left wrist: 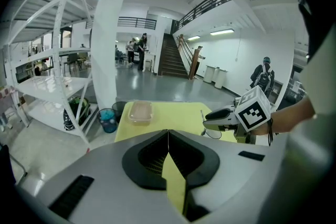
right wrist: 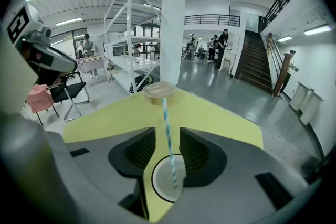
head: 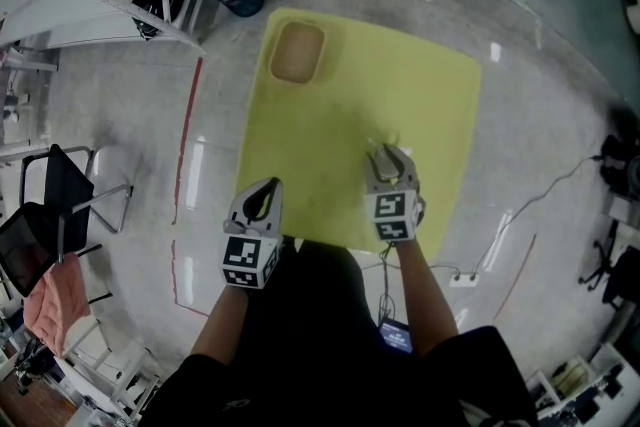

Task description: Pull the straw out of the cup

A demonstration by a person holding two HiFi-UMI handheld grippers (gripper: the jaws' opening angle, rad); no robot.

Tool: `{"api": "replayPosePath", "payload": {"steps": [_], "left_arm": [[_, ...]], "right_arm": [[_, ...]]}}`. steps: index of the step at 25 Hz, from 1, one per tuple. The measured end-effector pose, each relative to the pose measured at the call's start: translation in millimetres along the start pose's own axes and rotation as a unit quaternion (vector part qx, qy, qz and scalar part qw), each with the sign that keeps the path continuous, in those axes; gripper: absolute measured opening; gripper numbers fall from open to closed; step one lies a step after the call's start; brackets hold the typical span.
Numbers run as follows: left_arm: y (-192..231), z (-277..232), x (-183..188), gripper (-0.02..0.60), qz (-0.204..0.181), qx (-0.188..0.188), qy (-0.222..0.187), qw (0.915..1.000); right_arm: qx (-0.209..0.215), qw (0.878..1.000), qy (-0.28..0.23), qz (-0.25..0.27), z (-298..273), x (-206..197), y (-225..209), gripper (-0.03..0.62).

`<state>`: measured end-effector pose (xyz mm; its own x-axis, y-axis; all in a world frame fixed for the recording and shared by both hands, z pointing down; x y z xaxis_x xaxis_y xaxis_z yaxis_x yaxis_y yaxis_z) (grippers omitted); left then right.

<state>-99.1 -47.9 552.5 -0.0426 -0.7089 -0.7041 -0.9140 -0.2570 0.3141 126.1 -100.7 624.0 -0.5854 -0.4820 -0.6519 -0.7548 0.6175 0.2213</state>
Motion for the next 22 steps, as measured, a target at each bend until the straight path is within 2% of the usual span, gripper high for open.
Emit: {"api": "replayPosePath", "payload": {"steps": [22], "left_arm": [[1.4, 0.0, -6.1, 0.044, 0.010, -0.001, 0.005, 0.9999]], "right_arm": [[-0.003, 1.000, 0.014, -0.004, -11.7, -4.0, 4.1, 0.123]]}}
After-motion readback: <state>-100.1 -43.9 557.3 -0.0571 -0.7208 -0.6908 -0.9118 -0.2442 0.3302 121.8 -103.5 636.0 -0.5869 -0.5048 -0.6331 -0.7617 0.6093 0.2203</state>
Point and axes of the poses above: the fingertips, and each gripper's own axes: z backward along the fingers, y to its left, x out of its top, the point moved 5 cm from there along z, backward along the fingers, and after that the axes turned 12 degrees about z, right-handed, at the moved point
